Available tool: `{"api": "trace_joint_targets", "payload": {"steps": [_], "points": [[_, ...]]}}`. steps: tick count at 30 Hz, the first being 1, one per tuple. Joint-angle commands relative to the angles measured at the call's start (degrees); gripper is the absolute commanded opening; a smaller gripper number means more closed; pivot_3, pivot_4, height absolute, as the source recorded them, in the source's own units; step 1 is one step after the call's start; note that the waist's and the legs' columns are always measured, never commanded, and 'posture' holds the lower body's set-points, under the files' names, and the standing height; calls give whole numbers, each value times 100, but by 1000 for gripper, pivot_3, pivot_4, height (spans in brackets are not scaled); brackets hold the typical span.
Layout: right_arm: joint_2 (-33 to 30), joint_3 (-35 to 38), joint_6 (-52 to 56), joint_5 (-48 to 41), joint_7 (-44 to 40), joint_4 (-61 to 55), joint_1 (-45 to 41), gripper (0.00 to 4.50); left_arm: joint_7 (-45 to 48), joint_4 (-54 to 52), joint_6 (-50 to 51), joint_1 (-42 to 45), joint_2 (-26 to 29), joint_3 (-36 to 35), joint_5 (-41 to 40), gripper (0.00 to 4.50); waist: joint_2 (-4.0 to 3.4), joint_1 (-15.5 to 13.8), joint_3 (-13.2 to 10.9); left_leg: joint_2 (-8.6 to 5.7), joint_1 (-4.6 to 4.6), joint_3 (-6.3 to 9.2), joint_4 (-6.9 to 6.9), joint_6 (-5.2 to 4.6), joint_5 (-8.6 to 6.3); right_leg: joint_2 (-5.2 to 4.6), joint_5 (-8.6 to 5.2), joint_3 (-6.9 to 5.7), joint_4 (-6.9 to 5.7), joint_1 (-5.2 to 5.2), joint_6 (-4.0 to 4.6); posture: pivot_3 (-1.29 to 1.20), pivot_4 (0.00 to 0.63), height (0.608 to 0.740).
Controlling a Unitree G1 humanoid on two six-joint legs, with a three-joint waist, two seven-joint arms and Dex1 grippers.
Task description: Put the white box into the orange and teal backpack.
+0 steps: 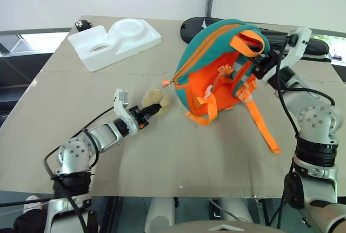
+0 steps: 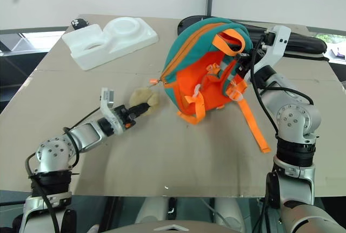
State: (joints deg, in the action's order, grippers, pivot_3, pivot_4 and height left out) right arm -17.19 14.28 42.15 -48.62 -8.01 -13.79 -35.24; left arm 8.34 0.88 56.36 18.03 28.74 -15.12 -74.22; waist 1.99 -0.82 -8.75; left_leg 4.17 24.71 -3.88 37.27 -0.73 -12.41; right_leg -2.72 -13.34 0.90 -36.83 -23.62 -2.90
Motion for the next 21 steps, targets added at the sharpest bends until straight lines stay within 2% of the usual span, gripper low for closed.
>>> {"api": "trace_joint_targets", "payload": {"steps": [1,6,7,8,10,12,13,15,16,19,20,21], "points": [[-141,257,-489,309,149,-482,-65,0,258,131,-525,375,225,178,1033,167,-1,-3,-1,0,1,0,-1,0,0,0,4,0,0,0,-8,0,150,740],[-826,-987,-689,1382,-835,-720,393,0,1482,16,-1753,983,325,597,2281,143,-3,12,-2,-2,4,-5,-11,0,0,2,4,1,8,-5,-9,0,150,740],[-810,-1099,-772,1521,-858,-651,479,0,1704,8,-1894,1004,376,707,2492,143,-2,16,-1,-2,4,-6,-11,0,0,1,4,2,9,-5,-9,0,150,740],[-794,-1194,-877,1625,-925,-605,557,673,1885,26,-2028,1015,401,785,2695,143,-3,29,-1,-2,2,-7,-16,0,-1,2,3,2,12,-5,-9,0,150,740],[-806,-1318,-998,1821,-1047,-568,648,1585,2130,34,-2095,987,456,879,2962,143,-6,39,-2,-1,1,-12,-23,0,-1,2,3,6,12,-10,-10,0,150,740],[-887,-1284,-979,1812,-1245,-664,747,2471,2275,-102,-2103,863,480,799,3040,1141,-6,45,-2,-1,3,-12,-22,0,-1,2,3,6,11,-12,-10,0,150,740],[-959,-1168,-916,1710,-1358,-761,819,3011,2425,-257,-2046,728,566,763,3036,1390,-6,50,-3,0,3,-12,-21,0,-1,2,3,7,11,-12,-10,0,150,740],[-1240,-982,-727,1438,-1746,-1014,1009,3914,2666,-570,-2023,420,730,693,3077,2285,-6,59,-3,2,4,-12,-21,0,-1,1,3,7,11,-12,-10,0,150,740],[-1379,-892,-645,1278,-1925,-1154,1125,4467,2762,-716,-2002,261,795,638,3051,2854,-6,61,-3,2,4,-13,-21,0,-1,1,3,7,12,-12,-10,0,150,740],[-1926,-398,-412,660,-2551,-1789,1850,4500,3198,-1386,-2021,-539,1052,302,2865,4185,-6,46,-3,4,2,-12,-24,0,-1,0,2,5,12,-11,-10,0,150,740],[-2092,-226,-377,498,-2760,-1973,2110,4500,3331,-1612,-2014,-796,1102,162,2777,4456,-5,40,-3,4,5,-9,-27,0,-1,0,2,3,14,-13,-9,0,150,740],[-2234,-70,-347,372,-2883,-2099,2344,4500,3390,-1785,-2005,-1012,1135,34,2718,4456,-6,41,-3,4,0,-12,-33,1,-2,-5,-1,5,17,-10,-9,0,150,740]]}}
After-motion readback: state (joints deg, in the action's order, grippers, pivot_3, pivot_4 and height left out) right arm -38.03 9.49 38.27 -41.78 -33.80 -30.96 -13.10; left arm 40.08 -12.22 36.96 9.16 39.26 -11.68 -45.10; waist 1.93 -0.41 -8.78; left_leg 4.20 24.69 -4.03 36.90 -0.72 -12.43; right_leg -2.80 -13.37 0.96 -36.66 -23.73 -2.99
